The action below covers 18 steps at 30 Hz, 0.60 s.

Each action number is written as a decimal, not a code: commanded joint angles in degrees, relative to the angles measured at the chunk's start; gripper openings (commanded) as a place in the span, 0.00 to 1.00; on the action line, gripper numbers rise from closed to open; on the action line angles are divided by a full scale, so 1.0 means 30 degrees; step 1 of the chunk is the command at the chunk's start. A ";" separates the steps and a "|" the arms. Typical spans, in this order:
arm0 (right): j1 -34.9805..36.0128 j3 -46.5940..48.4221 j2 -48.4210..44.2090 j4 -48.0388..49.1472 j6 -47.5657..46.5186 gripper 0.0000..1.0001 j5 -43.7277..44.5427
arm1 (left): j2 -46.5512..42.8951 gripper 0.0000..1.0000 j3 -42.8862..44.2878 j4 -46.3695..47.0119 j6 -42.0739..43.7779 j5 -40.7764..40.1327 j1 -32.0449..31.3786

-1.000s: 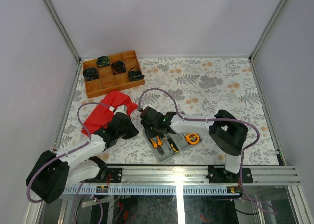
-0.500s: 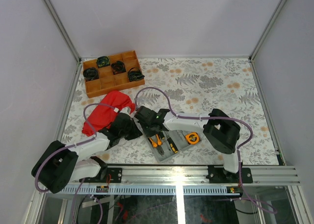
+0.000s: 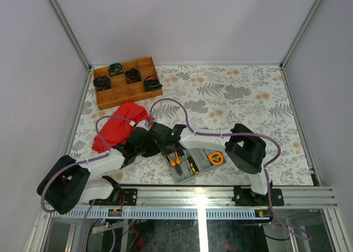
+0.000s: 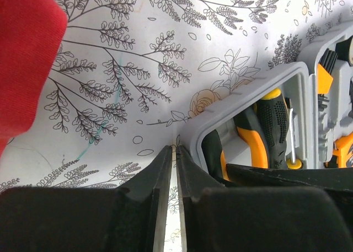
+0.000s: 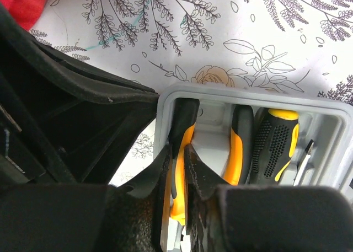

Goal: Sort the tools into containers
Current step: Place the pliers in the storage box.

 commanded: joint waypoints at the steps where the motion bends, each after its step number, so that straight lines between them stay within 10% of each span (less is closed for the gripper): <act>1: 0.1965 -0.3027 0.7001 -0.0695 0.1098 0.00 -0.3484 | 0.1096 0.09 -0.0388 0.1178 -0.0229 0.0211 -0.0695; 11: 0.1192 -0.4600 0.2021 0.0687 0.1180 0.00 -0.3191 | 0.0477 0.09 -0.0146 0.0524 -0.0490 -0.0298 -0.0673; 18: -0.1153 -0.3105 -0.3273 0.2590 0.0067 0.28 -0.2805 | 0.0241 0.10 0.0534 -0.0177 -0.0448 -0.0421 -0.0542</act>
